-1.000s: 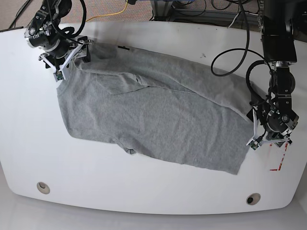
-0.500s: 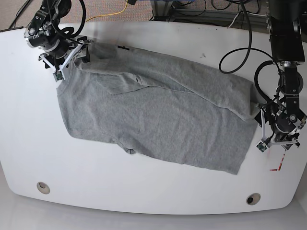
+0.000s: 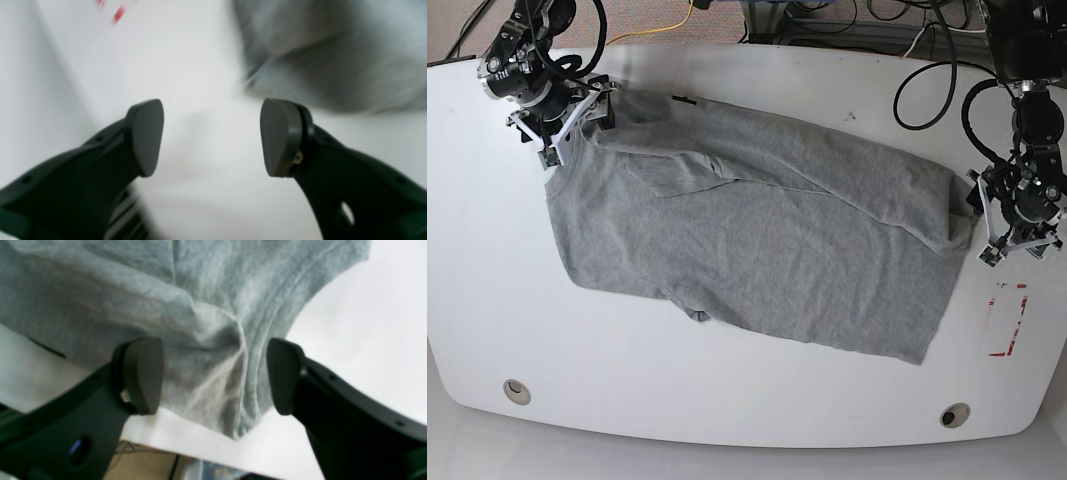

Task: Layout the t-shirt on the table in an organized manner, then fold the t-shirt properly
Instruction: 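Release the shirt with the left gripper and regrasp the shirt corner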

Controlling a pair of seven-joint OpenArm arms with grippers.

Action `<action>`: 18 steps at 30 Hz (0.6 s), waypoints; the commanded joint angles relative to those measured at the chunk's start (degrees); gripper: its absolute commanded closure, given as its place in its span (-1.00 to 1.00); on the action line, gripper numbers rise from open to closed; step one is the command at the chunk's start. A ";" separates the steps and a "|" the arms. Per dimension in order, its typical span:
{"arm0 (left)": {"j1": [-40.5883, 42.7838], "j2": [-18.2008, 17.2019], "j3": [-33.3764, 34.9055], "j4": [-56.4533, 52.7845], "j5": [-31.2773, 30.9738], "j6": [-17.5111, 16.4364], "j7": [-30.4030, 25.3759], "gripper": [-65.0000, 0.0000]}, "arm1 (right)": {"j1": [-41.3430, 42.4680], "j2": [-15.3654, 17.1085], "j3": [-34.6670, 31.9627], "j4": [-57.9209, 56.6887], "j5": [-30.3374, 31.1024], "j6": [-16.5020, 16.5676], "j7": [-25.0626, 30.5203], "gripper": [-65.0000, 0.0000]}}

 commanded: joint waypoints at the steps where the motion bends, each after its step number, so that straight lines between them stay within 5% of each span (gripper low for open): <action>1: 0.44 -1.09 -3.16 1.31 -1.48 0.21 -1.23 -0.32 | -0.32 2.00 0.33 1.99 0.42 0.06 0.66 -0.43; 11: 2.46 -1.36 -8.17 0.96 -5.44 0.21 -8.53 -0.32 | -0.58 3.14 9.39 1.28 0.51 0.06 0.66 -0.43; 18: 2.37 -1.18 -8.26 0.08 -5.79 0.21 -8.88 -0.32 | -0.76 3.14 10.18 -0.48 0.51 0.06 0.66 -0.43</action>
